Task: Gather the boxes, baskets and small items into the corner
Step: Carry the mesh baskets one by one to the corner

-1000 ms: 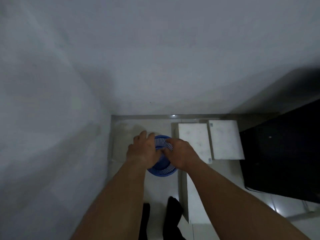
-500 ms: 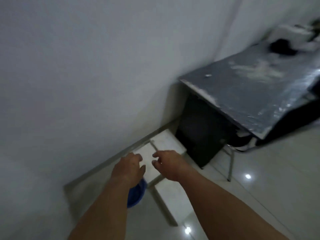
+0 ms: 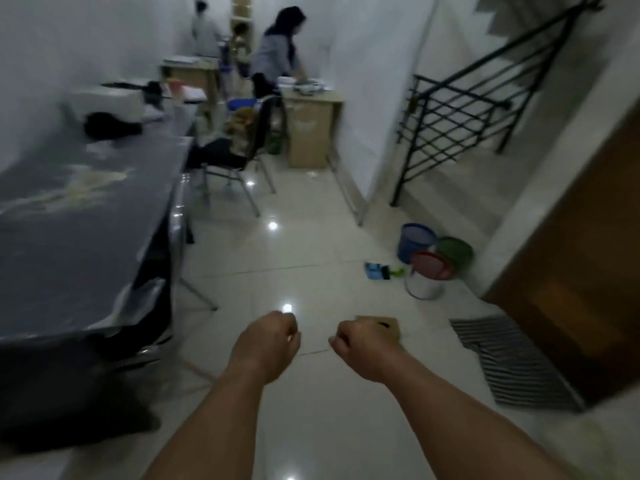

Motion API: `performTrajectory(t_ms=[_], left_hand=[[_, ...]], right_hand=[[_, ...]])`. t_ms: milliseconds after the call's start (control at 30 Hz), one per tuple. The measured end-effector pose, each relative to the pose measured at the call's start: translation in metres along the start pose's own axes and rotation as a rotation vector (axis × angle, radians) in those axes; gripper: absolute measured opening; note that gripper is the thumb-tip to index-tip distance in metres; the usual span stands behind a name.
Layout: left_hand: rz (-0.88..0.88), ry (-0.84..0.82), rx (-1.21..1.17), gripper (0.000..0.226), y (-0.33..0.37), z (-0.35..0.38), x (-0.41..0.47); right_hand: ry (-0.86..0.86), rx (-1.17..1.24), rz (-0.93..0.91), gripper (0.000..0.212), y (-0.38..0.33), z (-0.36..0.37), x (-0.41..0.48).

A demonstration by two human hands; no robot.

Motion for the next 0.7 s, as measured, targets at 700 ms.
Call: performTrajectory(t_ms=[700], left_hand=[[0.667,-0.010,0.147,0.022,0.289,0.157,0.323]], right_hand=[[0.353,0.145,0.459,0.033,0.363,-0.138,0.109]])
Point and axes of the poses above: each hand's wrist, its own x-axis towards the middle knuckle, its own z-axis out of the palm, y = z × x, the point moved 9 cm from there along x, towards the middle knuckle, and after that the axes turned 15 degrees about -z, right-handed, at the moved point
